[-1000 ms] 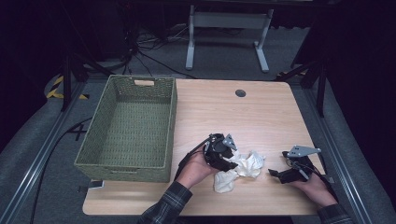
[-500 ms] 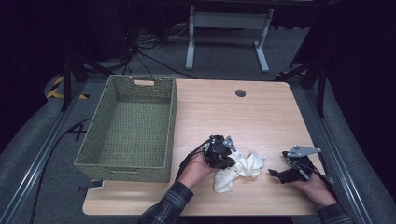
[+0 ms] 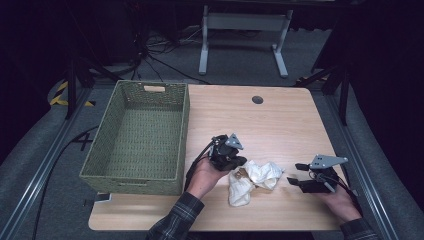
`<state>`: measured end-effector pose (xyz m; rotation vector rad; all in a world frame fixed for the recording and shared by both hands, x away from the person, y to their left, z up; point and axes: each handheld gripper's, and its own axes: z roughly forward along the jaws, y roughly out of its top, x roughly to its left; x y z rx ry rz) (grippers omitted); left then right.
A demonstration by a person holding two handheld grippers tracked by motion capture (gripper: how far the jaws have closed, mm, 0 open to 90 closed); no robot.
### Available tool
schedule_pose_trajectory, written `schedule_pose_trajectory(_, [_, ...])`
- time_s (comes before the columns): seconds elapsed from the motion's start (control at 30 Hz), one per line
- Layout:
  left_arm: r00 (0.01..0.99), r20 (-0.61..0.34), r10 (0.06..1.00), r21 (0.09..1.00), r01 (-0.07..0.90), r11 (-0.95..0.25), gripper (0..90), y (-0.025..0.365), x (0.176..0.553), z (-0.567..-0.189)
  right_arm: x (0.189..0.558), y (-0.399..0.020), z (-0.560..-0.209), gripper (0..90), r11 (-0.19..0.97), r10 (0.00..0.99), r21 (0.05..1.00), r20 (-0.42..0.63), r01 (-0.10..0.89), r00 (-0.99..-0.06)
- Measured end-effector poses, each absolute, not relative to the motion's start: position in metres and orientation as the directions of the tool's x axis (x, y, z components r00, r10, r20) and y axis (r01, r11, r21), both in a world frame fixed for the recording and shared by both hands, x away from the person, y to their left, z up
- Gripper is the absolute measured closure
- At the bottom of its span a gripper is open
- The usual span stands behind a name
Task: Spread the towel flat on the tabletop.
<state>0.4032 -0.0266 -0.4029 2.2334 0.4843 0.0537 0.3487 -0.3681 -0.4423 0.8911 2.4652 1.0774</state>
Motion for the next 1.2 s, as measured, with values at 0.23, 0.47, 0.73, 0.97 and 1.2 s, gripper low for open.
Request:
schedule_pose_trajectory(0.23, [0.901,-0.133,0.413,0.752,0.363,-0.550,89.2,-0.018,0.407,-0.402,0.351,-0.352,-0.445,50.2,0.566,0.593,0.719,-0.015,0.403,-0.805])
schedule_pose_trajectory(0.47, [0.888,-0.139,0.438,0.757,0.380,-0.531,89.2,-0.013,0.410,-0.401,0.360,-0.334,-0.448,59.2,0.576,0.570,0.717,-0.010,0.392,-0.821])
schedule_pose_trajectory(0.73, [0.877,-0.139,0.459,0.761,0.391,-0.517,89.2,-0.009,0.412,-0.400,0.367,-0.338,-0.438,88.8,0.551,0.575,0.732,0.016,0.402,-0.818])
schedule_pose_trajectory(0.97, [0.863,-0.137,0.487,0.764,0.405,-0.503,89.2,-0.006,0.414,-0.397,0.371,-0.342,-0.421,89.4,0.518,0.579,0.762,0.022,0.389,-0.815])
schedule_pose_trajectory(1.2, [0.828,-0.135,0.544,0.767,0.435,-0.472,89.1,-0.006,0.422,-0.395,0.391,-0.353,-0.400,89.5,0.497,0.591,0.772,0.033,0.396,-0.806])
